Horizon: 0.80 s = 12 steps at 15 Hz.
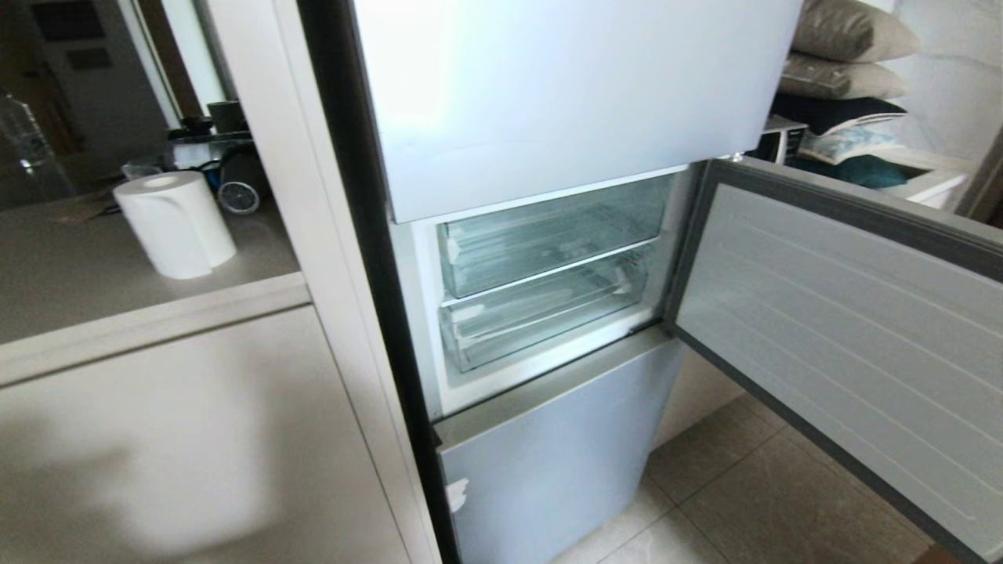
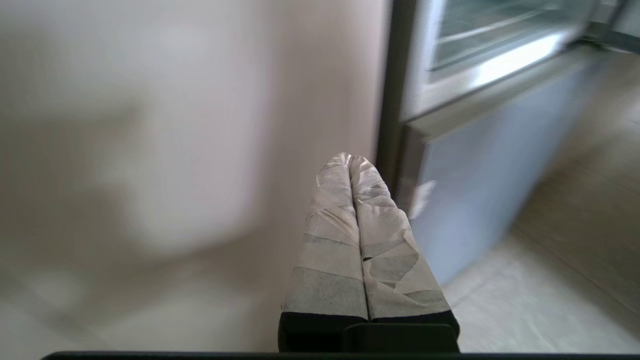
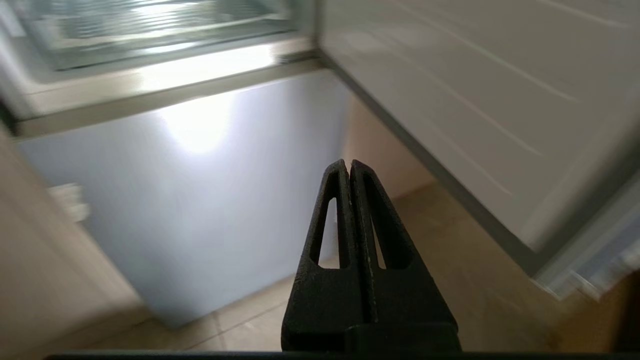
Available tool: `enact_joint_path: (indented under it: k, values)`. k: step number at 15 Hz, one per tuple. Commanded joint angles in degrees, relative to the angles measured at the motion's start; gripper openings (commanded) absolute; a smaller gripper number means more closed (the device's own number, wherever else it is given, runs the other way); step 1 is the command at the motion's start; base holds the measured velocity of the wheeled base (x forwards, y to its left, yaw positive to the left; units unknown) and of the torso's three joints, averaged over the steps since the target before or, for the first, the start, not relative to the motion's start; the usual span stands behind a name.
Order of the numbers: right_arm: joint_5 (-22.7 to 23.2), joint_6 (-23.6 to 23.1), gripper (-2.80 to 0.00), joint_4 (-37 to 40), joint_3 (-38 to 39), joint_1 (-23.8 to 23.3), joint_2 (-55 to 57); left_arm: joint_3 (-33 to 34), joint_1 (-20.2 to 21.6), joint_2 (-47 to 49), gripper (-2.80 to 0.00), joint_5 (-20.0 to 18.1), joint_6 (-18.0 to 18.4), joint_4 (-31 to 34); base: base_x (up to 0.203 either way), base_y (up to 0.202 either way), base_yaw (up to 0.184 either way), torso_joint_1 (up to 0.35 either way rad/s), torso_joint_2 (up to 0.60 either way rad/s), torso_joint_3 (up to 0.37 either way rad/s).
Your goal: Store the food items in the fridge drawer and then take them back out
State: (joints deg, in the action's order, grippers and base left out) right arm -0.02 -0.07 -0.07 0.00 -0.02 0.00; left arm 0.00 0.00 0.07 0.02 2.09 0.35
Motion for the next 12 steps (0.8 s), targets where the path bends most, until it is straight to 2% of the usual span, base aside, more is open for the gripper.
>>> enact_joint_path:
  k: [1,9,12]
  values:
    - [0.02,0.07,-2.8,-0.01,0.0,0.02,-0.04,0.0,0.0,0.01,-2.8,0.06,0.02,0.0,-0.001,-0.009,0.175,0.003,0.0,0.003]
    - [-0.03,0.25,-2.8,-0.01,0.0,0.02,-0.05,0.0,0.0,0.01,-2.8,0.02,0.02,0.0,0.002,-0.008,0.173,0.002,0.0,0.004]
    - [0.02,0.25,-2.8,-0.01,0.0,0.02,-0.02,0.0,0.0,0.01,-2.8,0.06,0.02,0.0,0.001,-0.005,0.109,0.001,0.0,0.0]
